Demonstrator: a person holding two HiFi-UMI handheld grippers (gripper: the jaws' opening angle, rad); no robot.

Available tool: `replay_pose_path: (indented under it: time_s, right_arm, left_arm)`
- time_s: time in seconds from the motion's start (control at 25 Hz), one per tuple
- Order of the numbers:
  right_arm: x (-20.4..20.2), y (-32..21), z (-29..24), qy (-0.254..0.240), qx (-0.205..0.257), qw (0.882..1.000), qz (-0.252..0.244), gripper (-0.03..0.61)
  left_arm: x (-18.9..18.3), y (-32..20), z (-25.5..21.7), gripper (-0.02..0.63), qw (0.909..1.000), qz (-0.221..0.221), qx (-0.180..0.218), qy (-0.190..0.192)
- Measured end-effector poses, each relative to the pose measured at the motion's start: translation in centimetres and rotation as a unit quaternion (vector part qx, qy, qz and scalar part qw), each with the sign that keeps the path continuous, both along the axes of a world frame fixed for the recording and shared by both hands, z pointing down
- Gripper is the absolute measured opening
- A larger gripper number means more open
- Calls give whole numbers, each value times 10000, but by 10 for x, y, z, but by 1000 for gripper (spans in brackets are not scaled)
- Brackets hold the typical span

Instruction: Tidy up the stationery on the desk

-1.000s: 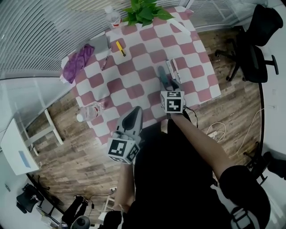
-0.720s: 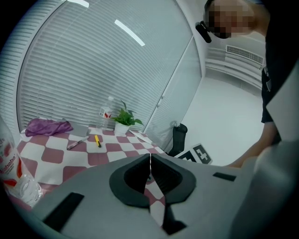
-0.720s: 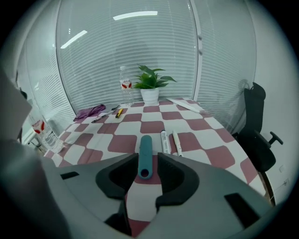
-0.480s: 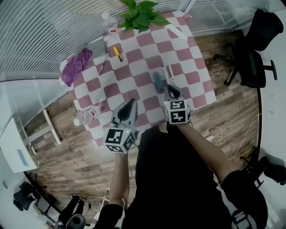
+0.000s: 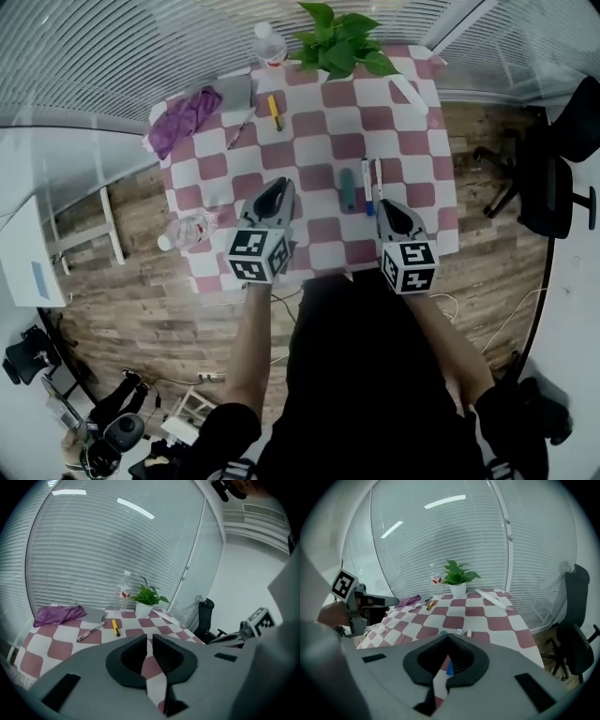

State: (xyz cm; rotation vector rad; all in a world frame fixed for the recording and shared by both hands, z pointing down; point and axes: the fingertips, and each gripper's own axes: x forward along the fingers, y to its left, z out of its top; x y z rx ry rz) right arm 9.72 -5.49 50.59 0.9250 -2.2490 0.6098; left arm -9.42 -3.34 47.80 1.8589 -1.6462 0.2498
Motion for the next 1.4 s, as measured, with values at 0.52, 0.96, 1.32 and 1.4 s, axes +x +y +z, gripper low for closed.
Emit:
replay_pose_path:
  time_s: [0.52,0.96,1.32,1.4]
  right_arm:
    - [23,-32,-9,-285,-259,9989,-266,21]
    - [58,-49,-1,-207,-438,9988,-96,21]
    - [71,-57,2,-156,-517,9985,44,21]
    - [71,-57,2,-181,-527,9984,56,21]
  left_arm:
    - [-38,-76,58,101,9963,-638,-437,-367]
    - [-72,-111,127,155,9828,-1196,-1178,-771]
    - [-82,-114,149,98,9748,-1330,-1574,-860]
    - [-84,-113,150,87,9742,-1345,-1577,-898]
